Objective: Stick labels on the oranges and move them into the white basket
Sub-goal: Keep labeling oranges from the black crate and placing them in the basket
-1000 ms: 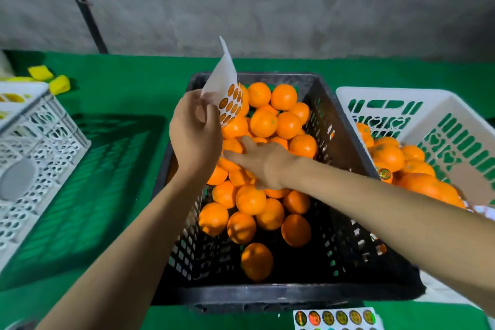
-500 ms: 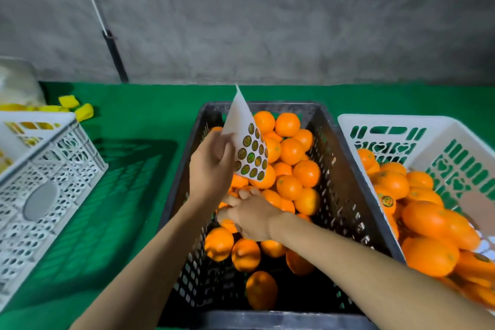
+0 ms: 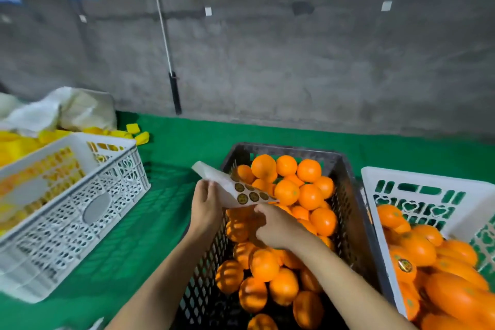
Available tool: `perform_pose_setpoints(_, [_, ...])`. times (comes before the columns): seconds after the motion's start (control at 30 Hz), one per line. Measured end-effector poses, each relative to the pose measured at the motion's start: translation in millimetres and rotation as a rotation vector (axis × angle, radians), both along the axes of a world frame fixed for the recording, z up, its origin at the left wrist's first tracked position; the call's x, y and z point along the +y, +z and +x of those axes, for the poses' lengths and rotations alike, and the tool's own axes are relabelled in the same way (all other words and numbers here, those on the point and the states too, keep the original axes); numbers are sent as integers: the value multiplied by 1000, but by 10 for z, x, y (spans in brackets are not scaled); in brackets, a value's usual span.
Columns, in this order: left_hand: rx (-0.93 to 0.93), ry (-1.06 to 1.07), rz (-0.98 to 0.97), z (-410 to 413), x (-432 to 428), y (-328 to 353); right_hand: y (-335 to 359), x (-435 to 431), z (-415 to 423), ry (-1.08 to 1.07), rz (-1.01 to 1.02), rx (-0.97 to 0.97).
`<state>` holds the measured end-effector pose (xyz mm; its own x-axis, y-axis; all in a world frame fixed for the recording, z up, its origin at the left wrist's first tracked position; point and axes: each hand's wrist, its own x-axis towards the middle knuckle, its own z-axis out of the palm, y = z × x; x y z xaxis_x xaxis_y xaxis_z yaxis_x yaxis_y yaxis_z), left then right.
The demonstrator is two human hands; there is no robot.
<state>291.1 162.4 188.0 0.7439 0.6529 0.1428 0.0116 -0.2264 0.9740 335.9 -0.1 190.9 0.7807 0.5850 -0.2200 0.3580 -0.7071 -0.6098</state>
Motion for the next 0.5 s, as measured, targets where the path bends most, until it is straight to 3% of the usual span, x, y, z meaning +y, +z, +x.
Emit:
perform_pose_setpoints(0.17, [-40, -87, -44, -9, -63, 23, 239, -523, -48, -69, 287, 453])
perform_pose_setpoints(0.27, [-59, -248, 84, -46, -152, 3, 336, -608, -104, -97, 682, 623])
perform_pose_setpoints(0.3, [-87, -354, 49, -70, -198, 1, 363, -566, -126, -129, 831, 642])
perform_pose_setpoints(0.4, [-130, -559, -141, -76, -298, 17, 377, -269, -215, -324, 1094, 438])
perform_pose_setpoints(0.5, [-59, -522, -235, -58, -308, 9, 247, 20, -284, -495, 1069, 5])
